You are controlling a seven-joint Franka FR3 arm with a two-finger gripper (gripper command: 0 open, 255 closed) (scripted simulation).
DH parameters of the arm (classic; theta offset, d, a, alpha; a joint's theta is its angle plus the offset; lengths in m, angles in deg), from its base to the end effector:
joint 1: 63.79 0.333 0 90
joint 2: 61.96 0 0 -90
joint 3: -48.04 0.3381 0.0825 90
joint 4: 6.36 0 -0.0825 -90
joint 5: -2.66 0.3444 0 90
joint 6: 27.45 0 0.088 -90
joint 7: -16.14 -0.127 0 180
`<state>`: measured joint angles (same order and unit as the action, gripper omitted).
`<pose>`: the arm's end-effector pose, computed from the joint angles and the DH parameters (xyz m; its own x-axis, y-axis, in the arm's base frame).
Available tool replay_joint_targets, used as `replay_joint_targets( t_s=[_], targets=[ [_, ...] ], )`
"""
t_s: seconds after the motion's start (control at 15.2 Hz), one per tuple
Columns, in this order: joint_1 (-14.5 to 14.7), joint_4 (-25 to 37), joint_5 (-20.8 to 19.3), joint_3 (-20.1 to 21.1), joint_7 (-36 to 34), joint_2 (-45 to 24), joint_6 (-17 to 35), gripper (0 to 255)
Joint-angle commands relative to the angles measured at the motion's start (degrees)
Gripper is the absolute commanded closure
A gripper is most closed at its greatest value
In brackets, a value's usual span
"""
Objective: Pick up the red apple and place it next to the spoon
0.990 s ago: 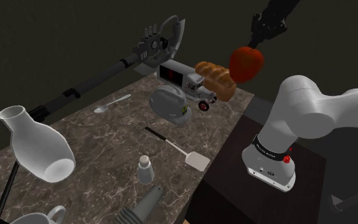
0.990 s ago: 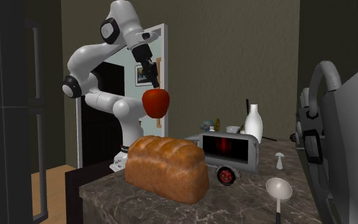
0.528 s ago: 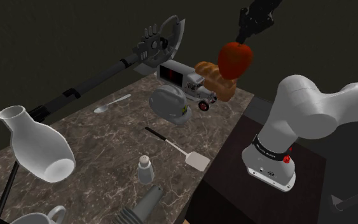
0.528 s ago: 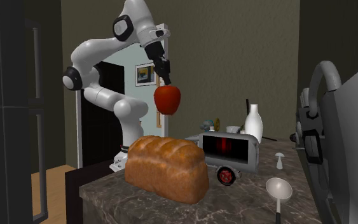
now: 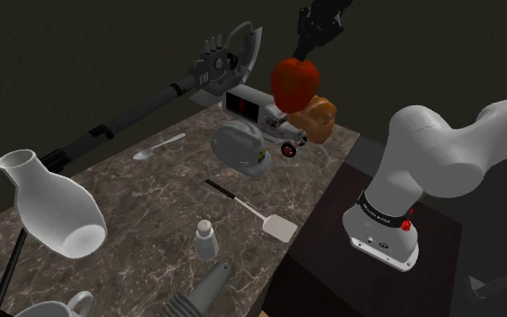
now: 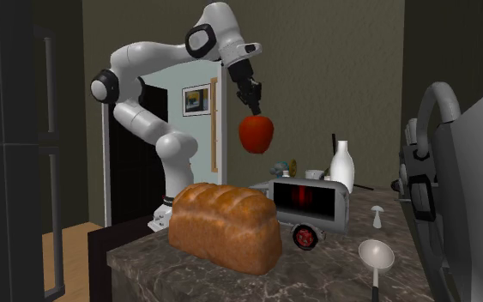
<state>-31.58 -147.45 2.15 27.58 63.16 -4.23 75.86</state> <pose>0.2397 0.0034 0.5965 0.3768 0.8285 0.4143 0.9056 -0.4236 0.0235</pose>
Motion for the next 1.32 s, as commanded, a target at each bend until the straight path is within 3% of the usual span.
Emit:
replay_joint_targets(
  t_s=[0.0,0.66,1.25],
  targets=[
    [1.73,1.58,1.01,0.5,-0.89,-4.26,3.02,255],
    [9.0,12.67,6.04,2.07,-4.11,-24.81,13.13,255],
    [13.75,28.87,11.44,1.68,-5.01,-44.31,16.16,255]
  ],
)
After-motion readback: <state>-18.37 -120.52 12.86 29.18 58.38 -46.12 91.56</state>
